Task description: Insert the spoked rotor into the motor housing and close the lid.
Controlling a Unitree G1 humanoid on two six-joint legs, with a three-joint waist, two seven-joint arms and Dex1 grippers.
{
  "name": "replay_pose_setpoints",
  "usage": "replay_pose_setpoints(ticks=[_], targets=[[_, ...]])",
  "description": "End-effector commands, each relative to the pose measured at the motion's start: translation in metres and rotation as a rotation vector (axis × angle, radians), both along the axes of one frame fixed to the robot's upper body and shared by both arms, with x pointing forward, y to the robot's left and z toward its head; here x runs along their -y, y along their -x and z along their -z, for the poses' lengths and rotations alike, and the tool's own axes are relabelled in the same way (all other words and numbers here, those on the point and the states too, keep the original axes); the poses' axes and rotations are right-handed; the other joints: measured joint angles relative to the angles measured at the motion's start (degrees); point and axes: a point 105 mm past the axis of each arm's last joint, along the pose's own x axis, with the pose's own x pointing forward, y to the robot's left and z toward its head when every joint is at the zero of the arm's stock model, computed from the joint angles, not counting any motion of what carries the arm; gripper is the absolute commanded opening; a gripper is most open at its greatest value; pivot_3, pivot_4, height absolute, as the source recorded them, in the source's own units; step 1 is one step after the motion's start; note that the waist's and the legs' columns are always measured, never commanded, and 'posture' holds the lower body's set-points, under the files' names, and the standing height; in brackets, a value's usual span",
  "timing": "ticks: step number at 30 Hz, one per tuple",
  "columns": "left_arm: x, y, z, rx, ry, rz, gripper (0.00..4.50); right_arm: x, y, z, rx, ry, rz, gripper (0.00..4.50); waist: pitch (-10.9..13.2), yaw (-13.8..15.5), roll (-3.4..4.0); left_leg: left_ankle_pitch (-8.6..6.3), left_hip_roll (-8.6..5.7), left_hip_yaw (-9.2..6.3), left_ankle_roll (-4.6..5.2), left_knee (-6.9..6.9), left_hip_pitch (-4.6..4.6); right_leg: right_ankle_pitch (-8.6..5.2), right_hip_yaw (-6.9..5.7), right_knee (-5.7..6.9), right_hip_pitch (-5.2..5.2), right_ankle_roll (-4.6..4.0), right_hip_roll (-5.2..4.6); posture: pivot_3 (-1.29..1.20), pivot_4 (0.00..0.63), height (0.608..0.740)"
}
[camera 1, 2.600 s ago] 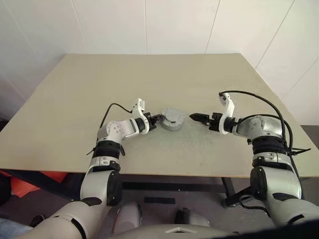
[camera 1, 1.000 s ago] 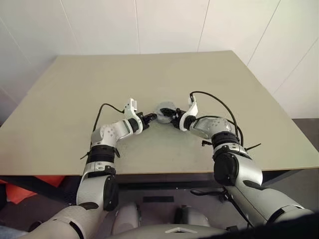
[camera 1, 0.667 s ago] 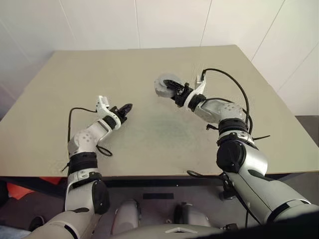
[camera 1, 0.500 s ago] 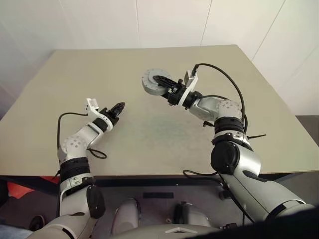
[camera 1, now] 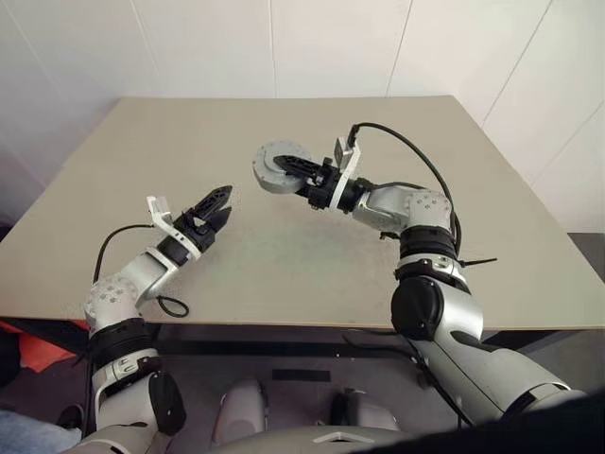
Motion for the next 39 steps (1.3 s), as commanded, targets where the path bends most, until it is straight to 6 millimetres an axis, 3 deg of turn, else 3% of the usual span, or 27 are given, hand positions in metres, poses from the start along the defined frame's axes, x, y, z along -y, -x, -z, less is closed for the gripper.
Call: replay_pose_setpoints(ticks=[1,7,14,19,39], targets=[[0.008,0.006,-0.035,0.125,0.122,0.084,4.47,-0.005,0.006,-0.008,0.039,-0.004,-0.032,2.04,0.0,0.0,-0.01,0.01,0.02,-0.01,-0.01,-0.02,0.0,0.02,0.0,0.0,0.0,-0.03,0.04,0.0,0.0,0.74],[0.014,0.002,-0.048,0.15,0.227,0.127,4.47,-0.01,0.014,-0.002,0.033,0.007,-0.07,2.04,0.0,0.1,-0.01,0.0,0.06,-0.05,-0.01,-0.08,-0.03,0.18,0.01,-0.01,-0.02,-0.3,0.15,0.0,0.0,0.74],[0.03,-0.011,-0.034,0.064,0.208,0.169,4.47,-0.014,0.019,-0.009,0.069,0.003,-0.09,2.04,0.0,0.1,-0.02,0.01,0.22,-0.06,-0.01,-0.07,-0.04,0.17,0.03,-0.05,-0.02,-0.27,0.32,0.0,0.0,0.74],[0.03,-0.011,-0.03,0.055,0.2,0.171,4.47,-0.013,0.019,-0.011,0.084,0.009,-0.082,2.04,0.0,0.0,-0.03,0.03,0.25,-0.07,-0.05,-0.07,-0.02,0.16,0.03,-0.04,-0.01,-0.25,0.33,0.0,0.0,0.74],[0.055,-0.02,-0.032,0.059,0.19,0.189,4.47,-0.013,0.018,-0.008,0.099,0.034,-0.065,2.04,0.0,0.0,-0.04,0.04,0.25,-0.07,-0.07,-0.06,-0.02,0.2,0.04,-0.02,0.0,-0.28,0.34,0.0,0.0,0.74]])
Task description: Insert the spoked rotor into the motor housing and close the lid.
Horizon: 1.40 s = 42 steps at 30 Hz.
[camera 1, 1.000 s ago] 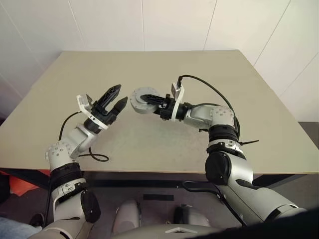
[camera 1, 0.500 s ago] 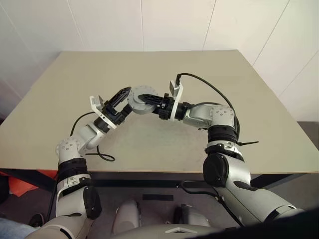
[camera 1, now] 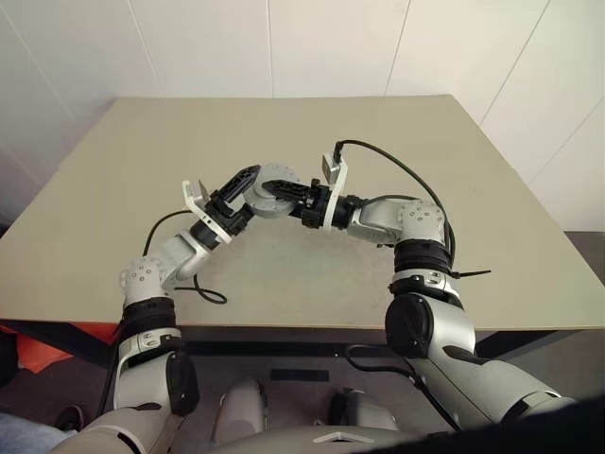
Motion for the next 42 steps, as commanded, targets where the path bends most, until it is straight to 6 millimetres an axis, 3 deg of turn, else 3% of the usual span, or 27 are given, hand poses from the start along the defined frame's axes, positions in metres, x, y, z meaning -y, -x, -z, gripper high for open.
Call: replay_pose_setpoints(ticks=[1,5,8,13,14,30,37,42], targets=[[0.004,-0.004,-0.013,0.046,0.012,0.006,4.47,0.0,-0.001,-0.025,0.097,-0.053,0.003,2.04,0.0,0.0,0.0,0.0,0.0,0.0,0.0,0.0,0.0,0.0,0.0,0.0,0.0,0.0,0.0,0.0,0.0,0.74],[0.006,-0.005,-0.011,0.041,0.012,0.007,4.47,0.0,-0.002,-0.025,0.098,-0.049,0.007,2.04,0.0,0.0,0.0,0.0,0.0,0.0,0.0,0.0,0.0,0.0,0.0,0.0,0.0,0.0,0.0,0.0,0.0,0.74],[0.007,-0.007,-0.009,0.03,0.008,0.003,3.94,0.0,-0.002,-0.024,0.099,-0.047,0.01,2.04,0.0,0.0,0.0,0.0,0.0,0.0,0.0,0.0,0.0,0.0,0.0,0.0,0.0,0.0,0.0,0.0,0.0,0.74],[0.007,-0.008,-0.008,0.022,0.009,0.002,2.31,0.0,-0.002,-0.024,0.101,-0.043,0.013,2.04,0.0,0.0,-0.01,0.0,0.0,0.0,0.0,0.01,0.0,0.01,0.0,0.01,0.0,0.0,0.0,0.0,0.0,0.74],[0.007,-0.008,-0.007,0.018,0.002,0.003,2.17,0.0,-0.002,-0.024,0.102,-0.042,0.014,2.04,0.0,0.0,-0.01,0.0,0.0,0.0,0.0,0.01,0.0,0.01,0.0,0.01,0.0,0.0,0.0,0.0,0.0,0.74],[0.006,-0.012,-0.001,0.0,-0.031,-0.025,2.17,0.0,-0.003,-0.019,0.107,-0.024,0.024,2.04,0.0,0.0,-0.01,0.0,0.0,-0.01,0.0,0.04,0.0,0.02,0.0,0.03,0.01,0.0,0.0,0.0,0.0,0.74],[-0.01,-0.015,0.013,-0.037,-0.066,-0.114,2.17,0.006,-0.015,-0.001,0.113,0.107,0.112,4.25,0.0,0.0,-0.02,0.0,0.0,-0.02,0.0,0.06,0.02,0.02,0.0,0.04,0.03,0.0,0.0,0.0,0.0,0.74],[-0.039,-0.023,0.027,-0.058,-0.176,-0.313,2.17,0.017,-0.031,0.014,0.134,0.221,0.219,4.25,0.0,0.0,-0.03,0.0,0.01,-0.04,0.0,0.07,0.01,0.02,-0.01,0.04,0.04,0.0,0.01,0.0,0.0,0.74]])
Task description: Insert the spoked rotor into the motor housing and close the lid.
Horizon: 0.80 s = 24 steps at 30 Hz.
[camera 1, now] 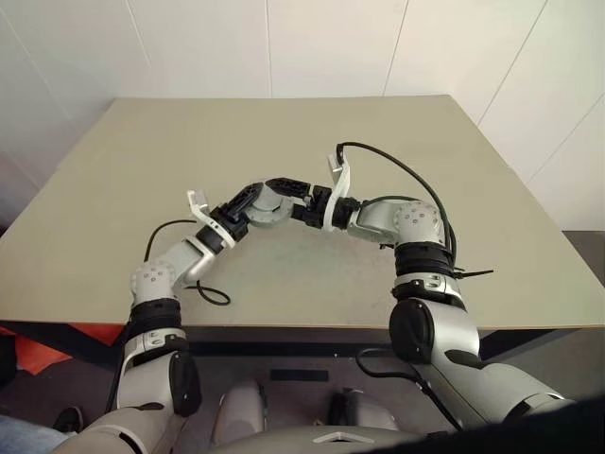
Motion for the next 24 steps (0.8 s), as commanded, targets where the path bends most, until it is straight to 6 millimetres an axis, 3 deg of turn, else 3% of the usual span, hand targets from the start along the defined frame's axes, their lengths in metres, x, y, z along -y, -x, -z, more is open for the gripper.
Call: replay_pose_setpoints(ticks=[1,4,7,11,24], targets=[[-0.037,-0.01,-0.015,0.071,-0.072,-0.199,2.17,0.011,-0.014,-0.005,0.063,0.04,0.084,4.25,0.0,0.0,-0.01,0.0,0.0,0.0,0.0,0.0,0.0,0.0,0.0,0.0,0.0,0.0,0.0,0.0,0.0,0.74],[-0.061,-0.013,-0.01,0.043,-0.104,-0.329,2.17,0.018,-0.019,-0.004,0.066,0.042,0.115,4.25,0.0,0.0,-0.03,0.0,0.0,-0.01,0.0,0.01,0.0,0.0,0.0,-0.01,0.02,0.01,0.0,0.0,0.0,0.74],[-0.099,-0.012,-0.004,0.0,-0.123,-0.492,2.17,0.027,-0.023,-0.005,0.078,0.039,0.143,4.25,0.0,-0.1,-0.04,0.0,0.01,-0.02,0.0,0.01,0.0,0.0,0.0,-0.01,0.02,0.01,0.01,0.0,0.0,0.74],[-0.122,-0.011,0.004,-0.054,-0.15,-0.607,2.17,0.029,-0.022,-0.001,0.07,0.034,0.149,4.25,0.0,-0.1,-0.07,0.0,0.03,-0.03,0.0,0.02,0.01,0.01,0.0,0.0,0.02,0.01,0.04,0.0,0.0,0.74],[-0.14,-0.012,0.027,-0.167,-0.244,-0.705,2.17,0.019,-0.022,-0.002,0.061,0.015,0.133,4.25,-0.1,0.0,-0.32,0.01,0.04,-0.06,-0.01,0.1,0.3,0.02,0.0,0.01,0.35,0.05,0.04,0.0,0.0,0.74]])
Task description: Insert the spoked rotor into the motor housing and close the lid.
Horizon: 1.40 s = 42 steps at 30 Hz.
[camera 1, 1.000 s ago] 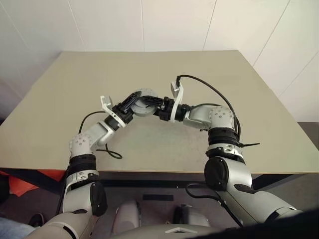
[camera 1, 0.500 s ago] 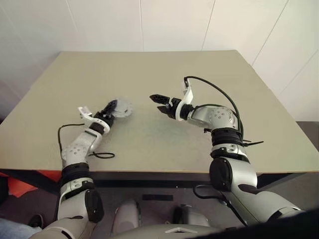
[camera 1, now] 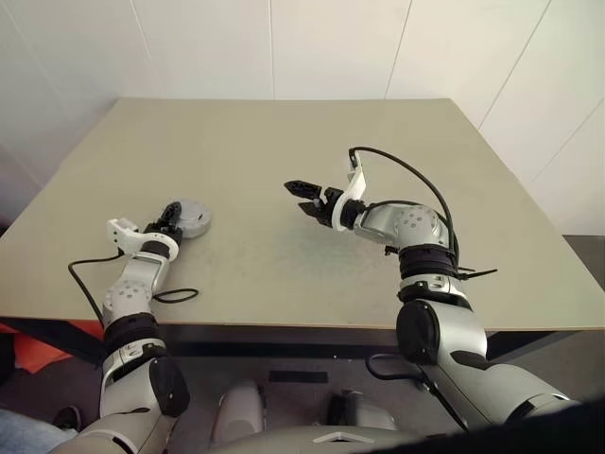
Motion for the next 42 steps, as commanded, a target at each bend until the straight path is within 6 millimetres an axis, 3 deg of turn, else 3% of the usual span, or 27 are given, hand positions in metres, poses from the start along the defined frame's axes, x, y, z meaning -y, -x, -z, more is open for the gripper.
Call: replay_pose_setpoints(ticks=[1,6,10,15,18,21,24,27,31,33,36,39,42], targets=[[-0.015,-0.003,-0.017,0.035,-0.073,-0.049,2.52,-0.004,-0.004,-0.018,0.049,-0.033,-0.005,4.27,0.0,0.0,0.0,0.01,0.01,0.0,-0.02,0.0,0.05,0.0,0.0,0.0,0.04,0.0,0.0,0.0,0.0,0.74],[-0.046,0.003,-0.009,-0.052,-0.151,-0.194,4.09,-0.006,-0.003,-0.015,0.038,-0.028,-0.013,4.28,0.0,-0.2,-0.01,0.05,0.04,0.02,-0.08,-0.03,0.3,-0.12,0.01,0.0,0.2,0.21,0.02,0.0,0.0,0.74],[-0.086,0.014,-0.009,-0.105,-0.222,-0.362,4.09,-0.006,-0.004,-0.013,0.034,-0.023,-0.017,4.28,0.0,-1.1,-0.03,0.11,0.22,0.01,-0.19,-0.08,0.5,-0.1,0.04,-0.01,0.29,0.17,0.21,0.0,0.0,0.74],[-0.119,0.026,-0.021,-0.126,-0.339,-0.483,4.09,-0.006,-0.004,-0.012,0.042,-0.01,-0.025,4.28,0.0,-1.4,-0.04,0.12,0.23,0.0,-0.2,-0.1,0.42,-0.09,0.03,-0.02,0.25,0.15,0.23,0.0,0.0,0.74],[-0.128,0.026,-0.038,-0.096,-0.418,-0.512,4.09,-0.006,-0.006,-0.015,0.111,0.027,-0.022,4.28,0.0,-1.1,-0.05,0.11,0.23,0.0,-0.2,-0.09,0.39,-0.08,0.02,-0.02,0.25,0.13,0.23,0.0,0.0,0.74],[-0.127,0.018,-0.072,-0.014,-0.564,-0.511,4.09,-0.003,-0.012,-0.029,0.34,0.116,0.019,4.28,0.0,-0.3,-0.07,0.11,0.24,0.0,-0.2,-0.08,0.36,-0.08,0.01,-0.01,0.25,0.13,0.22,0.0,0.0,0.74],[-0.106,0.004,-0.108,0.091,-0.796,-0.445,4.09,0.007,-0.018,-0.042,0.626,0.27,0.075,4.28,0.0,0.5,-0.24,0.11,0.24,-0.01,-0.2,-0.05,0.34,-0.1,0.01,-0.01,0.26,0.16,0.21,0.0,0.0,0.74],[-0.067,-0.012,-0.13,0.201,-0.963,-0.283,4.09,0.014,-0.014,-0.044,0.782,0.379,0.006,4.28,-0.1,1.2,-0.36,0.11,0.2,-0.02,-0.2,-0.03,0.33,-0.1,0.01,-0.03,0.28,0.17,0.17,0.0,0.0,0.74],[0.01,-0.021,-0.139,0.381,-1.08,0.039,4.09,0.039,-0.008,-0.052,0.916,0.451,-0.087,4.28,-0.1,1.4,-0.36,0.11,0.14,-0.01,-0.19,0.01,0.34,-0.01,0.03,0.0,0.32,0.03,0.11,0.0,0.0,0.74],[0.047,-0.019,-0.134,0.442,-1.114,0.205,4.09,0.057,-0.009,-0.052,0.95,0.525,-0.113,4.28,-0.1,1.4,-0.36,0.11,0.15,0.02,-0.18,0.04,0.34,0.14,0.03,0.03,0.32,-0.24,0.11,0.0,0.0,0.74],[0.099,-0.012,-0.108,0.48,-1.187,0.462,4.09,0.095,-0.011,-0.034,0.974,0.767,-0.181,4.28,-0.1,1.3,-0.36,0.09,0.17,0.04,-0.15,0.06,0.36,0.15,0.03,0.05,0.31,-0.28,0.11,0.0,0.0,0.74],[0.133,-0.003,-0.081,0.481,-1.268,0.649,4.09,0.124,-0.008,-0.002,0.915,0.963,-0.266,4.28,-0.1,1.0,-0.36,0.07,0.2,0.07,-0.11,0.07,0.35,0.15,0.03,0.07,0.28,-0.31,0.16,0.0,0.0,0.74],[0.145,0.002,-0.065,0.477,-1.277,0.73,4.09,0.135,-0.004,0.011,0.882,1.001,-0.303,4.28,-0.1,0.0,-0.35,0.05,0.24,0.07,-0.07,0.07,0.34,0.15,0.02,0.06,0.25,-0.35,0.2,0.0,0.0,0.74]])
